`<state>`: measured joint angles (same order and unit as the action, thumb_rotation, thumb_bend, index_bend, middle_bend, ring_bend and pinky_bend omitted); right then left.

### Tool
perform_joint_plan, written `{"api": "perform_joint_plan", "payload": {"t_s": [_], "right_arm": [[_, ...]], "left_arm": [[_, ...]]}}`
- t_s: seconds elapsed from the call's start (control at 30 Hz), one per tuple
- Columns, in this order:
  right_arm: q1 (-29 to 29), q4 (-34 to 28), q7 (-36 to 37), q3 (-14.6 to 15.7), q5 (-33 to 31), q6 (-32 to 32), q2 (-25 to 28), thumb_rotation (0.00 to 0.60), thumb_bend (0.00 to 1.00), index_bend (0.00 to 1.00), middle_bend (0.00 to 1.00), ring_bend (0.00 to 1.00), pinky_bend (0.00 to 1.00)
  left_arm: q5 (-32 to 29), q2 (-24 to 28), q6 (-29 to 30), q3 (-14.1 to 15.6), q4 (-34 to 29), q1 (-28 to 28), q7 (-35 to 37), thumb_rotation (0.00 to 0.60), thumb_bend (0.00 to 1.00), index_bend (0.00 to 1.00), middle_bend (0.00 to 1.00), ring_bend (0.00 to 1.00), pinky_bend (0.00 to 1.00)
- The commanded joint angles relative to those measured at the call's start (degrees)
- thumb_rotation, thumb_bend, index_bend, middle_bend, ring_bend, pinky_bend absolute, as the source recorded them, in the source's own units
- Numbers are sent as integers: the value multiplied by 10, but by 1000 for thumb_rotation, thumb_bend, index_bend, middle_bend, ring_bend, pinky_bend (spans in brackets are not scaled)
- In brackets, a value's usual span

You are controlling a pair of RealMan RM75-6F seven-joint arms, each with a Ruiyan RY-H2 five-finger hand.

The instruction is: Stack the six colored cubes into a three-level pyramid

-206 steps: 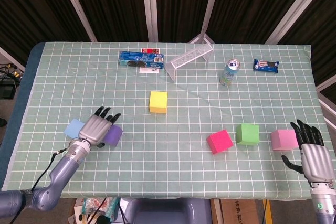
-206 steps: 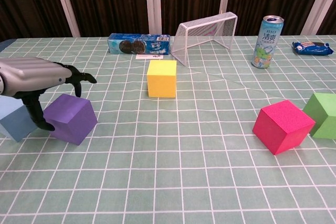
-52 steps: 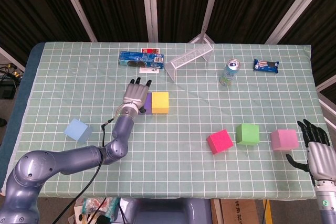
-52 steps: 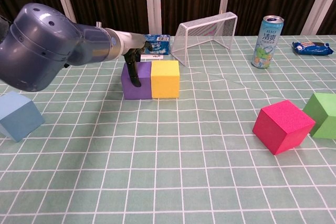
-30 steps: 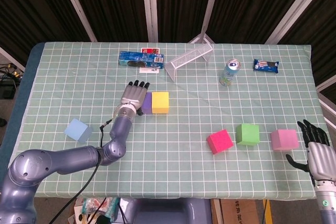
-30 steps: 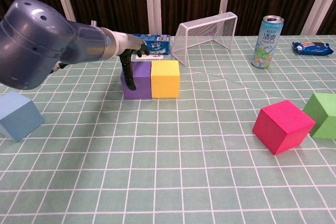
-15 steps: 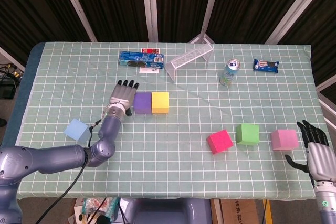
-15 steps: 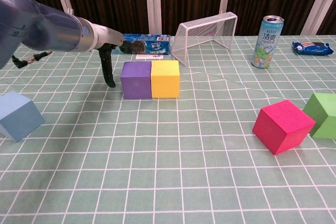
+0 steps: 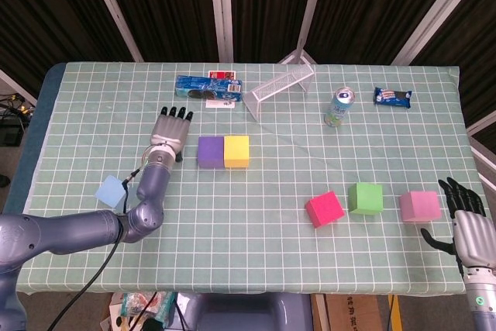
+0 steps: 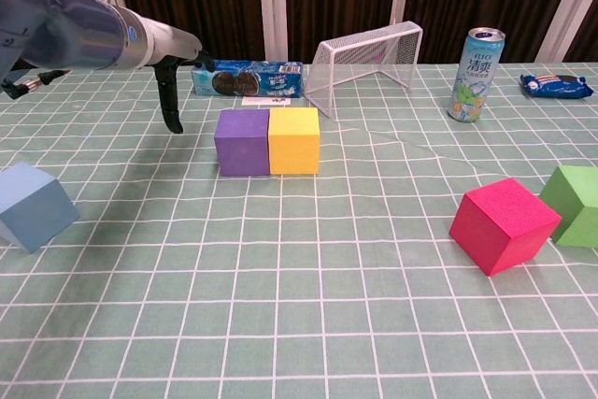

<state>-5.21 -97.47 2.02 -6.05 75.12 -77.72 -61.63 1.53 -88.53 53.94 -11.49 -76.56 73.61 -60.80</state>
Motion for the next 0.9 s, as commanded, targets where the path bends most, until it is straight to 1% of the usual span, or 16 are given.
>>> {"api": "perform_joint_plan", "payload": {"t_s": [0.03,0.13,0.23,0.4,0.7,0.9], "right_arm": [[0,0,1,0,0,0,0,600,264,0,0,0,0],[0,0,2,-1,-2,1,1,600,263,0,0,0,0],[0,0,4,-1,-2,2,1,600,263,0,0,0,0],[0,0,8,-2,-4,3,3,600,263,0,0,0,0],[0,-1,13,-3,-11,7,5,600,263,0,0,0,0],[0,-3,17,-4,-13,10,7,600,263,0,0,0,0]], "left_arm": [[12,-17,5,1,20,0,7,600,95,0,0,0,40],[19,-32,6,3,36,0,8,600,140,0,0,0,40],[26,-47,4,3,53,0,10,600,223,0,0,0,40],[39,-72,-4,0,83,1,14,600,288,0,0,0,41],[51,-103,-16,-3,130,3,8,600,295,0,0,0,41],[60,-119,-21,-8,150,1,11,600,308,0,0,0,41]]}}
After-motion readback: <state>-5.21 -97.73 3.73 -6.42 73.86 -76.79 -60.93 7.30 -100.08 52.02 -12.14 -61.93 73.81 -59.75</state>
